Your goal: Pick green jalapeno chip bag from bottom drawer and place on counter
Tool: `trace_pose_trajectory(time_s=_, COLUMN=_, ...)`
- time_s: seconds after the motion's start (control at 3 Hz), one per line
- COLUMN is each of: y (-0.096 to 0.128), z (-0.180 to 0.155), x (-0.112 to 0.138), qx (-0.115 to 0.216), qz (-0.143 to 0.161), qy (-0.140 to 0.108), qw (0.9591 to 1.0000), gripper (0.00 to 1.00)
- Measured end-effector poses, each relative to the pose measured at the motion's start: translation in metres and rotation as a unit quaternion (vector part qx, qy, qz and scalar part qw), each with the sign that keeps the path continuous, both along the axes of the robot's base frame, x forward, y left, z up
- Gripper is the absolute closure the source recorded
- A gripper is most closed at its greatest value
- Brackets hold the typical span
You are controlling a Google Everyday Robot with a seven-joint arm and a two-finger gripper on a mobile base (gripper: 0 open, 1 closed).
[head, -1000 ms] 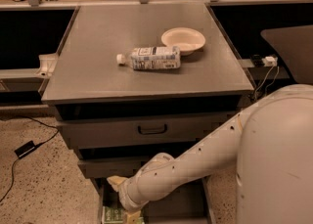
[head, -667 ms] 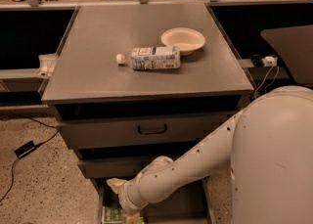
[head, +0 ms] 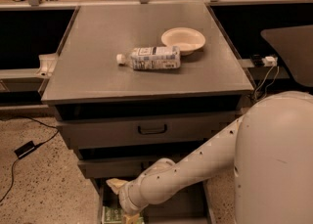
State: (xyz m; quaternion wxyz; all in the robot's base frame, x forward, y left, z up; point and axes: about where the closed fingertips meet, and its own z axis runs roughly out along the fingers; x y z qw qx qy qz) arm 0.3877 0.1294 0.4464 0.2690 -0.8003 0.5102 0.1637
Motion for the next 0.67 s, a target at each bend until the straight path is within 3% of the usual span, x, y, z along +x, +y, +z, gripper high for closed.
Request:
trace_pose_trajectory(time_s=0.33, y=0.019, z=-0.008, x=0.028, qx=0.061, qz=-0.002, qy=-0.033, qw=0.9976, gripper=0.0)
trace_pose_trajectory(time_s=0.67, y=0.032, z=-0.05, x=0.054, qx=0.092, qz=-0.019, qy=-0.022, qw=0.9953, gripper=0.0)
